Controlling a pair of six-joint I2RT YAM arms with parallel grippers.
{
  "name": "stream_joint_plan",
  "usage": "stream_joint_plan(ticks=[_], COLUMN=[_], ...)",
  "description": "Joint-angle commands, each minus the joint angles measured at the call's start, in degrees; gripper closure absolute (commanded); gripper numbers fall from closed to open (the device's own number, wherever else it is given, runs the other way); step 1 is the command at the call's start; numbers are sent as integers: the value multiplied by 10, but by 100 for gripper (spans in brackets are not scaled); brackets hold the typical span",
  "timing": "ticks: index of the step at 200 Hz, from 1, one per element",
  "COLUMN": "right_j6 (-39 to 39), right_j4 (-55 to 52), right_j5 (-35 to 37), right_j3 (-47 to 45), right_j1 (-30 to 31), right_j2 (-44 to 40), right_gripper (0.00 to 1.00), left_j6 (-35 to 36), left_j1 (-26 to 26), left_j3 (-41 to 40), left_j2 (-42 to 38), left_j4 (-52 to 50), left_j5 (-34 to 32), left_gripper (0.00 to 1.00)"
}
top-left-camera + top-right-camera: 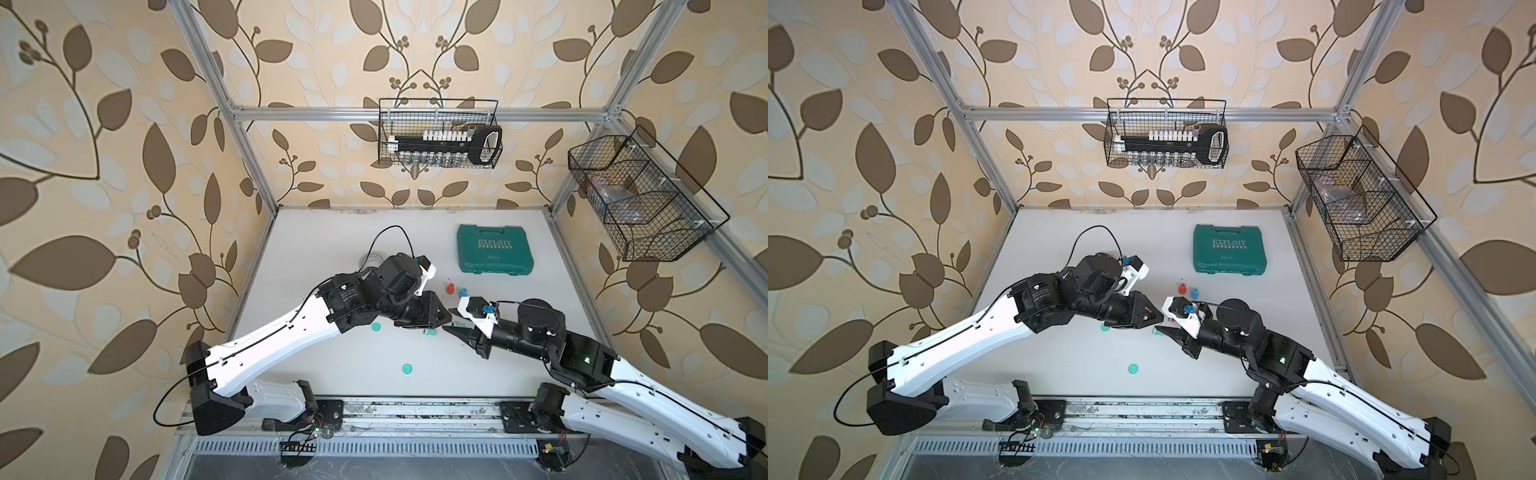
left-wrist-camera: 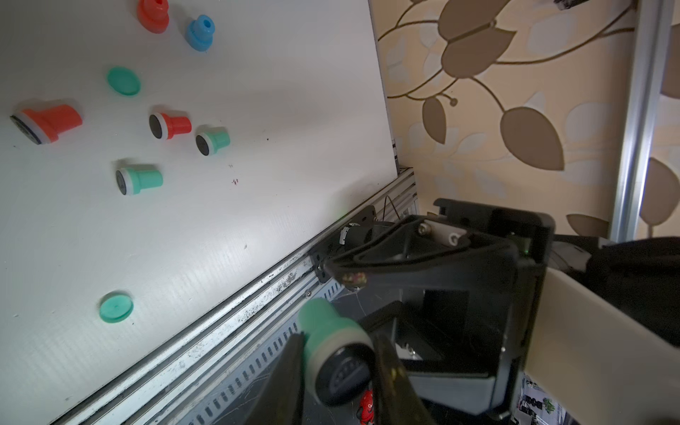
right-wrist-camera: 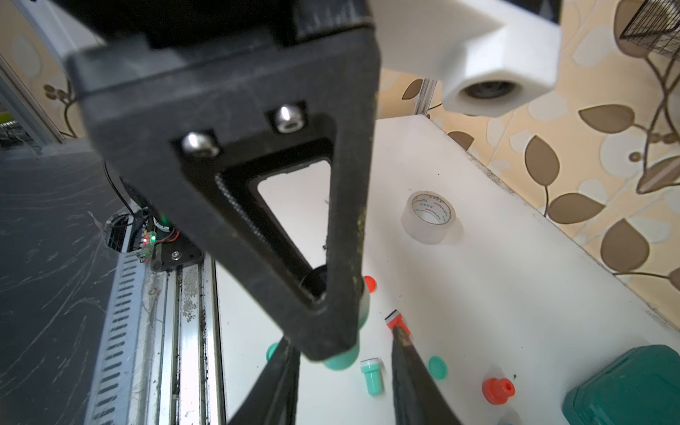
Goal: Close the stamp cap
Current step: Pick up the stamp from the center of the board.
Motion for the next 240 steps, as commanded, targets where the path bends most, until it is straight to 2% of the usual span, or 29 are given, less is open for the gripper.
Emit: stream_joint_plan(ticks=[1,50,92,130,160,240], right_j6=[26,67,79,82,94,114], right_j4=[52,211,323,372,400,435], right_j5=[-10,-46,-84,-105,-126,-145], right_j3=[19,-14,0,24,36,36], right_j1=[2,2,2,2,2,1], right_j2=[-38,-111,-81,-25,2,-6], right_gripper=[59,53,51,53,59,63], left_j6=[-13,-55,-101,-139,-151,-161], left_j1=[-3,-3,-3,-3,-3,-3], left_j3=[39,54,66,66,67,64], left_j2=[-42,-81,-82,-69,-67,-73], left_j4=[43,121,188,249,262,303], left_j5=[10,50,101,140,152,174], left_gripper=[78,78,80,80,81,81])
